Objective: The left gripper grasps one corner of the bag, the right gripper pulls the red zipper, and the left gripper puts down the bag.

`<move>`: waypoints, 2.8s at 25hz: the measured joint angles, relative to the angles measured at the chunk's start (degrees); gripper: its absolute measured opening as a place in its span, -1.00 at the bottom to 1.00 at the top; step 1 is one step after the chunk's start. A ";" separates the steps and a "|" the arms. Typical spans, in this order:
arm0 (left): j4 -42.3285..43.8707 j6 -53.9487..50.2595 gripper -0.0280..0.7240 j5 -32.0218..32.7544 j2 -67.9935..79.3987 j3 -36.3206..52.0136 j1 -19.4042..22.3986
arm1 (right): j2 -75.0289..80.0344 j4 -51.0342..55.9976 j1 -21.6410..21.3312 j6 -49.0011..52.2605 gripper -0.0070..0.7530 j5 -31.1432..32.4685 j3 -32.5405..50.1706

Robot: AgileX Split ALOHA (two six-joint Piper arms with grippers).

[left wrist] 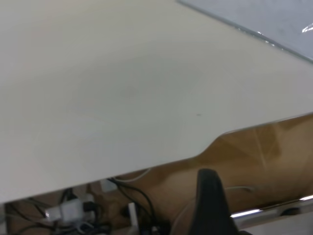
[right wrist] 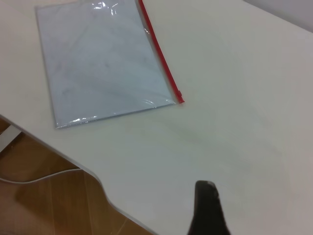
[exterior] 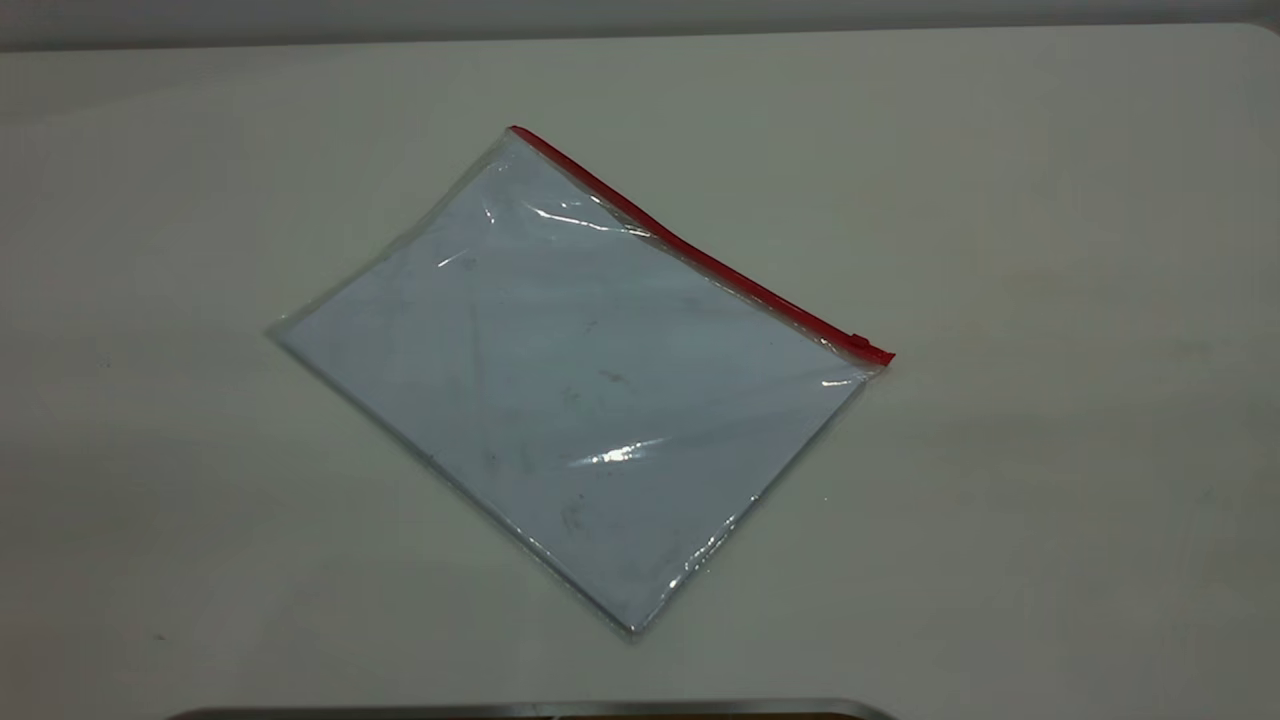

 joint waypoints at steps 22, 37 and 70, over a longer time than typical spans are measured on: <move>-0.05 -1.85 0.64 -1.90 -1.48 1.80 2.02 | 0.00 0.00 0.00 0.04 0.50 0.00 0.00; 0.22 -1.85 0.64 -1.56 -14.76 1.80 5.04 | 0.00 0.00 0.00 0.04 0.50 0.00 0.00; 0.22 -1.85 0.64 -1.56 -14.76 1.80 5.04 | -0.59 -4.45 -20.84 7.85 0.50 -0.22 0.00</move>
